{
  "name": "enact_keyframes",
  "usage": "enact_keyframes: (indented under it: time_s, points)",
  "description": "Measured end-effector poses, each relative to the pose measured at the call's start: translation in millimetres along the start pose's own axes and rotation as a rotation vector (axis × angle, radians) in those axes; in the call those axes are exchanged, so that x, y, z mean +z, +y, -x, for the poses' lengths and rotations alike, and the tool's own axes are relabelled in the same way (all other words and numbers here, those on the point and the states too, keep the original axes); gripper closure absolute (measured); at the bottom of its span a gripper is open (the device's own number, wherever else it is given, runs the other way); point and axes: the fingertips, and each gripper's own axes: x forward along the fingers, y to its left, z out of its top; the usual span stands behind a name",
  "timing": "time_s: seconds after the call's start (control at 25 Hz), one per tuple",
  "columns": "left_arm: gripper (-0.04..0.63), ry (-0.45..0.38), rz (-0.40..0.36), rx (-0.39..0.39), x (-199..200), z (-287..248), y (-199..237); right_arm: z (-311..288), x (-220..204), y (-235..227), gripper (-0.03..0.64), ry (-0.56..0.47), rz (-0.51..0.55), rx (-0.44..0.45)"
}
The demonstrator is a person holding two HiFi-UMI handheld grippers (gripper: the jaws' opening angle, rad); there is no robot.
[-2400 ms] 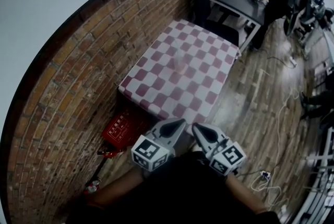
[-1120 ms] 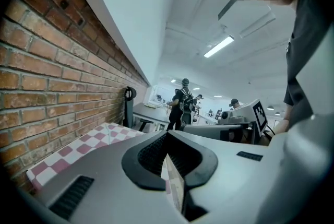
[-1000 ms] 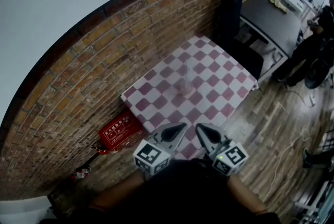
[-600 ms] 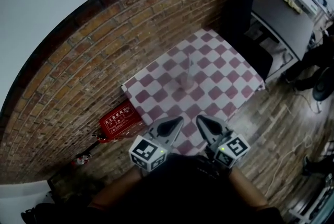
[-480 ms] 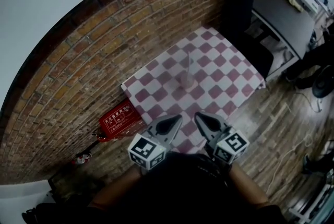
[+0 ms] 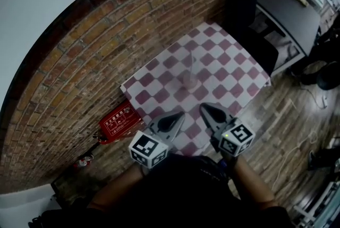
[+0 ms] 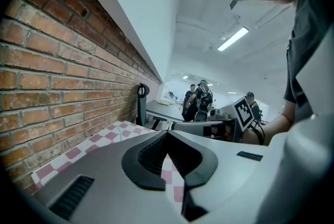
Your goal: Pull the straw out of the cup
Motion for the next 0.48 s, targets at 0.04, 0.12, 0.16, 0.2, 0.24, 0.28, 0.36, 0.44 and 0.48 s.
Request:
enact_keyframes:
  time_s: [0.04,0.12,0.16,0.2,0.24,0.28,0.36,0.44,0.48]
  points:
    - [0.588,0.003,0.005,-0.006,-1,-2,4,-4,-2,-5,0.604,0.015,0.0,-0.019]
    - [0.588,0.011,0.01,-0.019,-3,-7,12,-12,-3,-14,0.603,0.045,-0.003,-0.048]
    - [0.588,0.016,0.01,-0.026,-4,-9,16,-16,-3,-18,0.601,0.05,-0.01,-0.057]
    - [0.588,0.02,0.009,-0.032,-4,-12,20,-21,-3,-22,0.597,0.051,-0.02,-0.065]
    - [0.588,0.024,0.01,-0.038,-5,-14,24,-25,-3,-27,0.591,0.048,-0.034,-0.071]
    - [0.588,0.027,0.012,-0.043,-5,-17,29,-30,-4,-32,0.587,0.043,-0.051,-0.077]
    - [0.588,0.03,0.018,-0.053,-4,-22,38,-39,-5,-43,0.577,0.034,-0.082,-0.088]
    - [0.588,0.033,0.021,-0.057,-4,-28,49,-51,-7,-54,0.571,0.033,-0.102,-0.099]
    - [0.588,0.035,0.022,-0.057,-5,-30,56,-56,-9,-60,0.565,0.045,-0.104,-0.109]
